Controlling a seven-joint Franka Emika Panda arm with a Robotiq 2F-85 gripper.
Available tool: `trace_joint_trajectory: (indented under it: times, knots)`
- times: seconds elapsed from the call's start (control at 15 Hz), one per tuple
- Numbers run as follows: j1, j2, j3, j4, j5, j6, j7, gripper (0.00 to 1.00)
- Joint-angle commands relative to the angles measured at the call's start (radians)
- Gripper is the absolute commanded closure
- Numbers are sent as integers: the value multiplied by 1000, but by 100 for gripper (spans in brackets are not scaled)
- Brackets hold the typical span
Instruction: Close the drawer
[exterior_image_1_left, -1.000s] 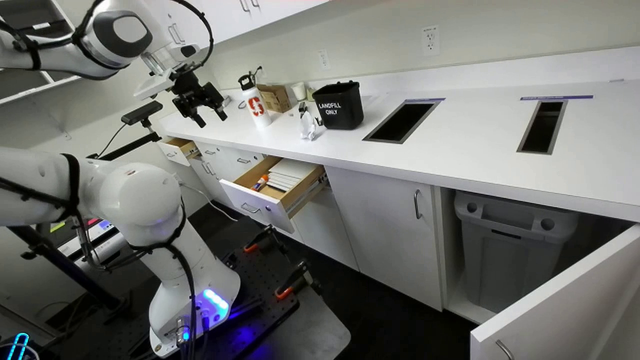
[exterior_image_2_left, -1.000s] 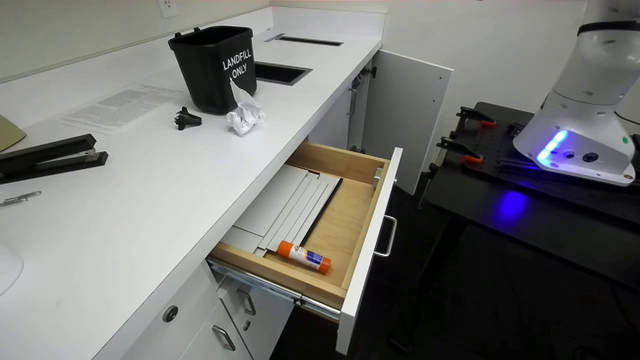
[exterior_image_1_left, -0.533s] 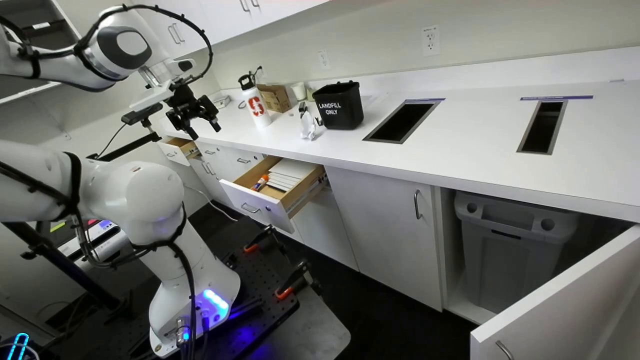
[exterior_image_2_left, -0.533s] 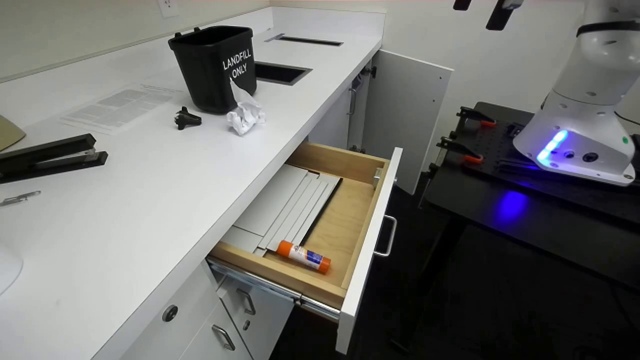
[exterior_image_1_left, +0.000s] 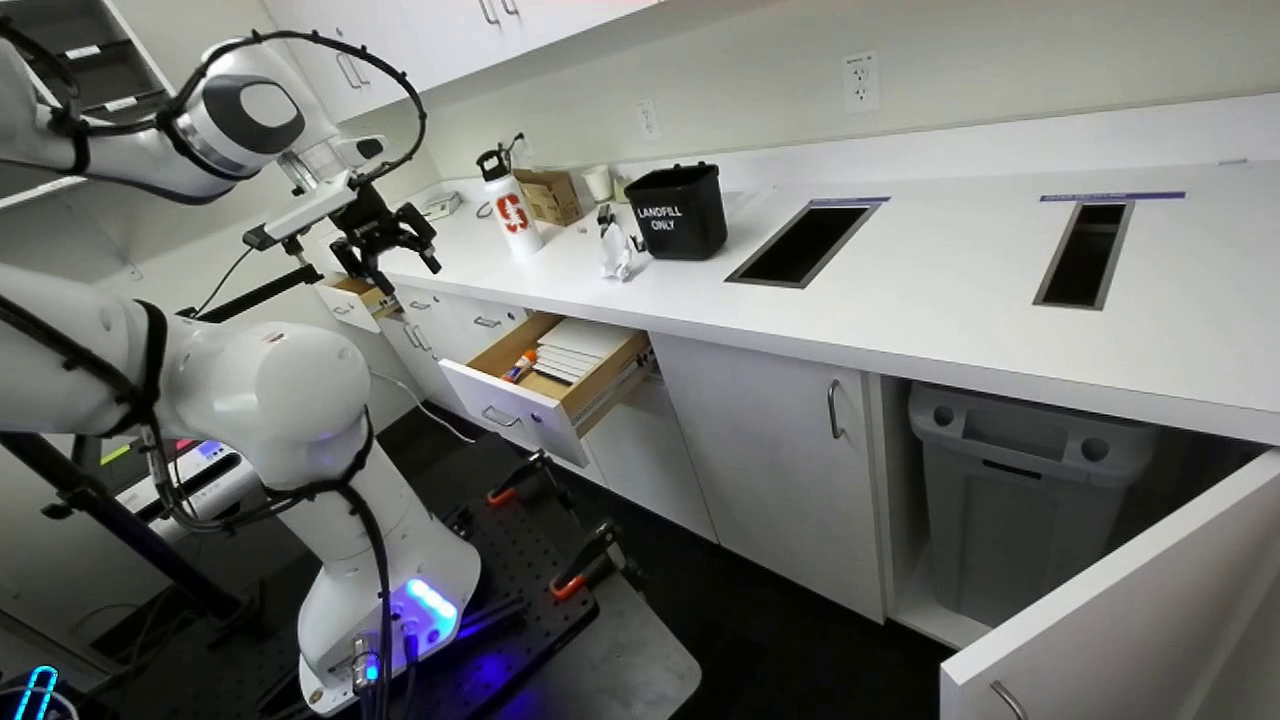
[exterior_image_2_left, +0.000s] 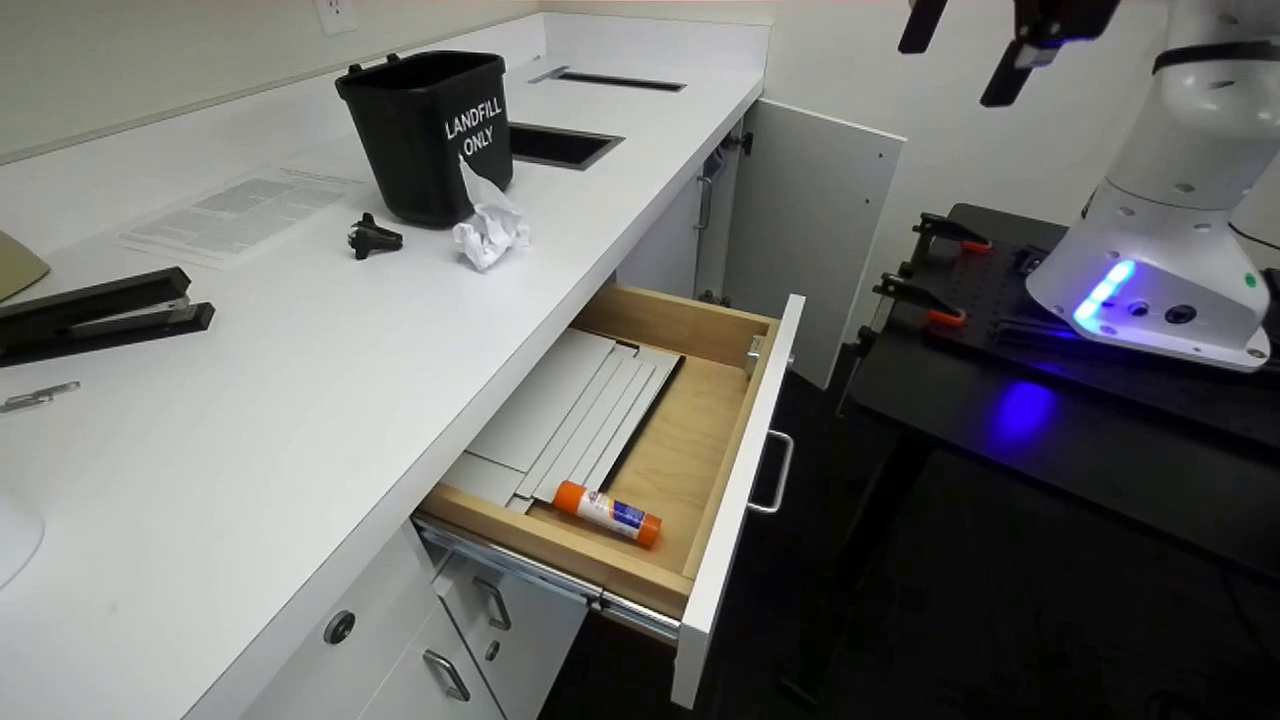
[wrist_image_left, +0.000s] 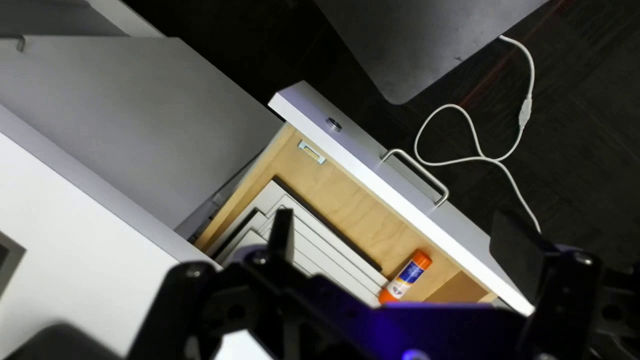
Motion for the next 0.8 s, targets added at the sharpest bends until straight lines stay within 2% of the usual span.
trace_joint_trajectory:
  times: [0.0, 0.13, 0.33, 0.47, 0.53, 0.73]
  knots:
    - [55, 215, 106, 33, -40, 164, -3, 0]
    - [75, 325, 178, 42, -94, 267, 15, 0]
    - [71, 454, 249, 45, -222, 387, -10, 0]
    - [64, 500, 255, 65, -302, 369, -57, 0]
    - [85, 446, 246, 27, -262, 376, 4, 0]
    - [78, 500, 247, 51, -299, 375, -20, 0]
